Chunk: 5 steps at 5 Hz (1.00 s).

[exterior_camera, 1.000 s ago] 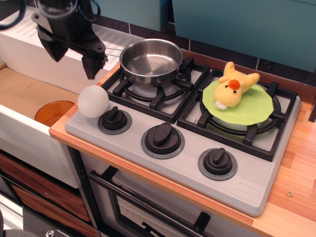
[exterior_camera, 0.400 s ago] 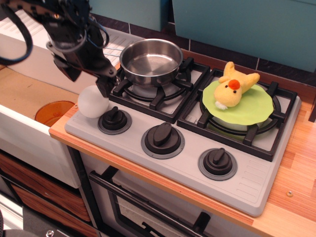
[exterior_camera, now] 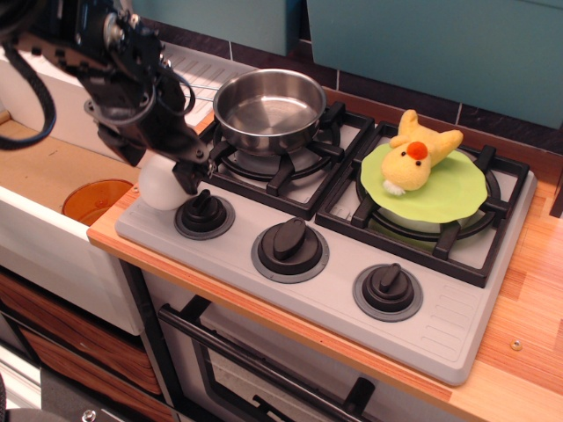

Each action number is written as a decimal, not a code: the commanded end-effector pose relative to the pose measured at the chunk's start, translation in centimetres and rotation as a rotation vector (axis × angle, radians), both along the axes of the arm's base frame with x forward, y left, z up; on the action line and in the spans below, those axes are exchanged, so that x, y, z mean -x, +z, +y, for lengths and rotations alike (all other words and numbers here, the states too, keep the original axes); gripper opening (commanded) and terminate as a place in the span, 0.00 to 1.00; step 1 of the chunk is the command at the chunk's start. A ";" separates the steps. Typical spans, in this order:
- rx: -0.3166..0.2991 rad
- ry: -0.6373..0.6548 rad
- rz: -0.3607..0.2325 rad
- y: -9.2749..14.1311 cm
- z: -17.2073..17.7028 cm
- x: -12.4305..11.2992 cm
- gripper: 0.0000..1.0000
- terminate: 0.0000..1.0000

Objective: Put stuffedduck on plate and egg in pot or pan on stove

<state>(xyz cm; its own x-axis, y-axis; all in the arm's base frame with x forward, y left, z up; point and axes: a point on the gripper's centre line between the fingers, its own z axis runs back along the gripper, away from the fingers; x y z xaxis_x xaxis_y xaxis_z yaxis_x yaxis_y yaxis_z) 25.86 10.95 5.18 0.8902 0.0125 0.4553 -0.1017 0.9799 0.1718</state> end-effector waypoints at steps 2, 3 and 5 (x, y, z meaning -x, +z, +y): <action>0.021 0.029 -0.049 -1.6 -0.6 1.1 1.00 0.00; 0.039 0.019 -0.063 -2.4 -0.9 0.8 1.00 0.00; 0.052 -0.013 -0.070 -2.0 -0.5 -0.9 0.00 0.00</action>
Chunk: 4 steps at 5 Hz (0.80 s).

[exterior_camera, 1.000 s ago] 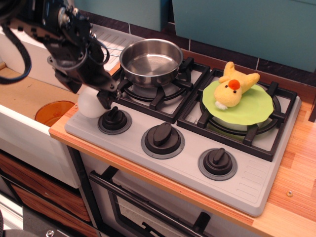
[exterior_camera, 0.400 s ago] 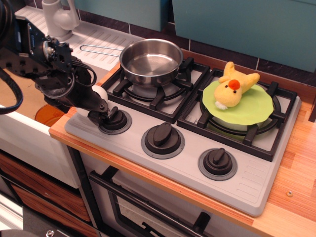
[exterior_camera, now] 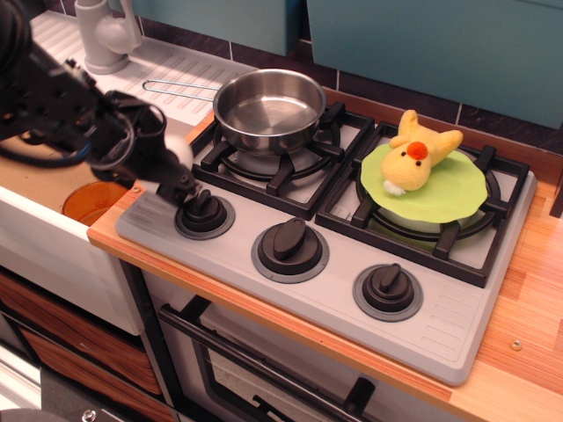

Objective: Put stuffedduck on plate and egg in pot or pan on stove

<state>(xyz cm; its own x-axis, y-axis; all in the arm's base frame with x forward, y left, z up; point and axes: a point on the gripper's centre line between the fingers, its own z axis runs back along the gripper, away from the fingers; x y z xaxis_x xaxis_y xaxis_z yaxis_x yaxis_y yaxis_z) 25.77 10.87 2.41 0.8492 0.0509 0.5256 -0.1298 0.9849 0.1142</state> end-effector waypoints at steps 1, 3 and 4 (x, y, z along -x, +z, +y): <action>-0.023 -0.038 0.042 2.9 0.4 -1.3 0.00 0.00; -0.078 -0.023 0.137 9.0 0.7 -1.1 0.00 0.00; -0.095 -0.016 0.186 12.2 0.6 -1.7 0.00 0.00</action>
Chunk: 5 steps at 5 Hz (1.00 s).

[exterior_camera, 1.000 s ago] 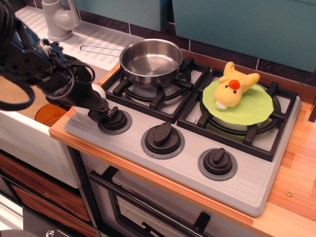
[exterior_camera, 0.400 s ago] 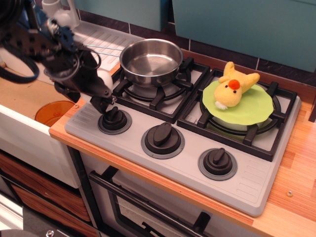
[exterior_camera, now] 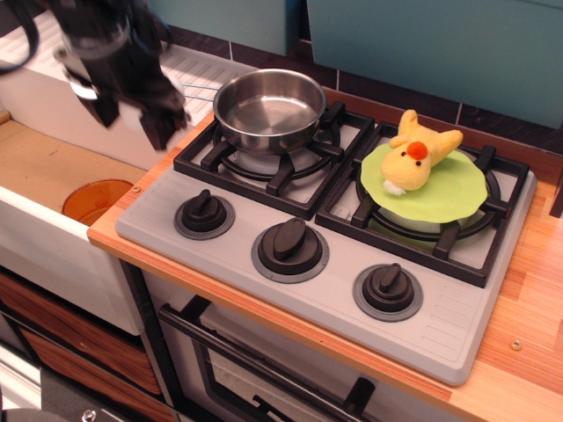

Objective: Put stuffedduck on plate and egg in pot or pan on stove

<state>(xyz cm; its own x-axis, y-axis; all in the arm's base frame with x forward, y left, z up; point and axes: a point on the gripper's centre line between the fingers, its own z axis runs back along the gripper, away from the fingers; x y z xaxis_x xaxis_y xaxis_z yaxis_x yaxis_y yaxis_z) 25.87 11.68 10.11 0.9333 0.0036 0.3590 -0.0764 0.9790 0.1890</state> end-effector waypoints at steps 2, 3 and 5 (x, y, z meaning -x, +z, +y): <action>-0.020 0.023 0.044 7.2 -1.6 -6.1 0.00 0.00; -0.019 0.018 0.041 7.0 -2.1 -8.7 0.00 0.00; -0.006 0.008 0.018 5.1 -3.3 -11.1 0.00 0.00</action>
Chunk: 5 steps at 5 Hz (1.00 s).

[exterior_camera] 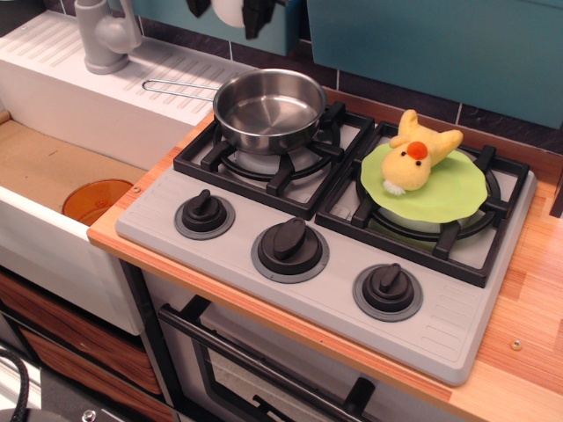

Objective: Put stuffedduck on plate and egg in pot or pan on stove

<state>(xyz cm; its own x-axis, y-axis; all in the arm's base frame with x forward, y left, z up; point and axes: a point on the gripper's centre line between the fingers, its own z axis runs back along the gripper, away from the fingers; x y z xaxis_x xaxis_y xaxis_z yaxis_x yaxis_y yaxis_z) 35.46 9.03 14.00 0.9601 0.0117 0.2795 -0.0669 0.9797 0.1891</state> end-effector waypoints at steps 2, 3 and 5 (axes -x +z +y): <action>-0.022 0.001 -0.065 0.6 -1.1 -1.5 1.00 0.00; -0.022 -0.004 -0.067 0.5 -1.1 -1.5 1.00 0.00; 0.011 -0.022 -0.050 0.9 -2.8 0.0 1.00 0.00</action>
